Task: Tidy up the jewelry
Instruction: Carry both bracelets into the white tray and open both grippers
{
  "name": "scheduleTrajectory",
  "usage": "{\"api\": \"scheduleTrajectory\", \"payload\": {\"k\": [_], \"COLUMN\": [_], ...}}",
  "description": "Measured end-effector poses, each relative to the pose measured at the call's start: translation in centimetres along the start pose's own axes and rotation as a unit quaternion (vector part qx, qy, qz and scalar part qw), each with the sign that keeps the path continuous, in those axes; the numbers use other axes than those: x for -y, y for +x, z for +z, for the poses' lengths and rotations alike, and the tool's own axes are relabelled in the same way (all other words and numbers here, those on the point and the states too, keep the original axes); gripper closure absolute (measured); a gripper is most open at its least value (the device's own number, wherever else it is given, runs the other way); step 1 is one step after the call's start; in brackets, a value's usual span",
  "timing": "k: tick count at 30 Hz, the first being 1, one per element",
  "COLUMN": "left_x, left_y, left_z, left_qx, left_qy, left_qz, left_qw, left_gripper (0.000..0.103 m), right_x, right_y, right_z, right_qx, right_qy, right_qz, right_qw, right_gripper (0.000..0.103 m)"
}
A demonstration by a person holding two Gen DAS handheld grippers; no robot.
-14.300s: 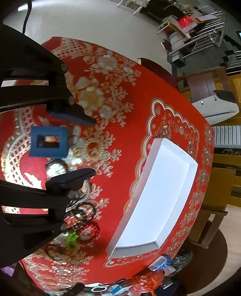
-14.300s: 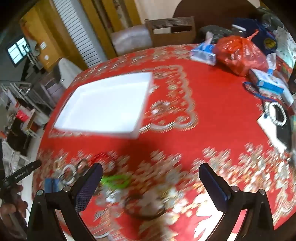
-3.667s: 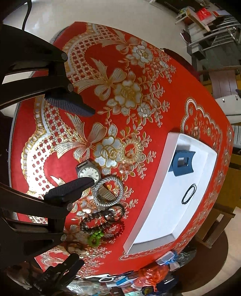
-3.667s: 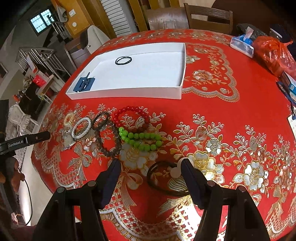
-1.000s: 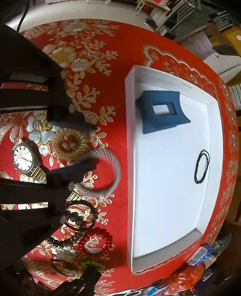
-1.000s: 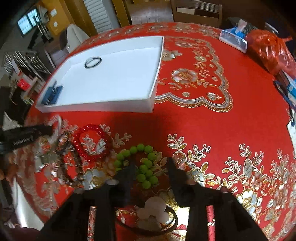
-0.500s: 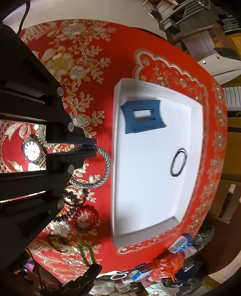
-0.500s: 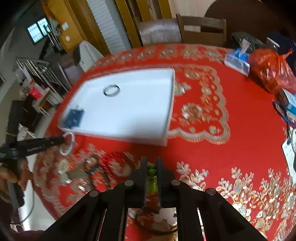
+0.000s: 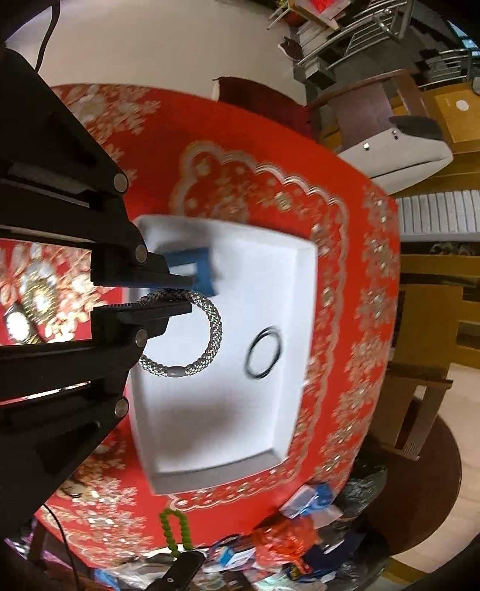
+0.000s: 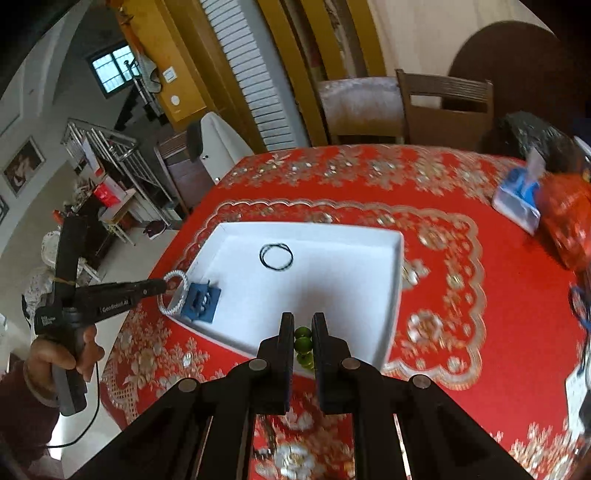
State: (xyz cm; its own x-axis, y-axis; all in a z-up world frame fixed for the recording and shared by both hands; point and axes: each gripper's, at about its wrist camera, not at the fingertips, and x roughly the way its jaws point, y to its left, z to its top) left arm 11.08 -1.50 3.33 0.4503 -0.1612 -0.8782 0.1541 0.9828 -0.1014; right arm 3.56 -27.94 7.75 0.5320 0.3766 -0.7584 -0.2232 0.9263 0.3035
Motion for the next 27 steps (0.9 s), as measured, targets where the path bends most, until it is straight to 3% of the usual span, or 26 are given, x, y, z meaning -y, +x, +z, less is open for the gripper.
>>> {"api": "scheduleTrajectory", "payload": {"k": [7, 15, 22, 27], "left_x": [-1.9, -2.3, -2.3, -2.7], "left_y": [2.9, 7.0, 9.9, 11.7], "left_z": [3.2, 5.6, 7.6, 8.4], "left_qx": [-0.012, -0.040, -0.054, -0.064], "left_qy": [-0.008, -0.004, 0.000, 0.002], "left_qz": [0.028, 0.033, 0.034, 0.038], "left_qw": [0.9995, 0.9987, 0.9980, 0.9972], "left_gripper": [0.098, 0.098, 0.098, 0.098], "right_x": [-1.5, -3.7, -3.5, -1.7], "right_y": [5.7, 12.4, 16.7, 19.2], "right_z": [2.3, 3.5, 5.5, 7.1], "right_qx": [-0.034, -0.084, -0.106, -0.106], "right_qy": [-0.014, -0.022, -0.029, -0.021], "right_qz": [0.008, 0.025, 0.005, -0.033], "right_qw": [0.999, 0.996, 0.994, 0.994], "right_gripper": [0.094, 0.094, 0.094, 0.094]}}
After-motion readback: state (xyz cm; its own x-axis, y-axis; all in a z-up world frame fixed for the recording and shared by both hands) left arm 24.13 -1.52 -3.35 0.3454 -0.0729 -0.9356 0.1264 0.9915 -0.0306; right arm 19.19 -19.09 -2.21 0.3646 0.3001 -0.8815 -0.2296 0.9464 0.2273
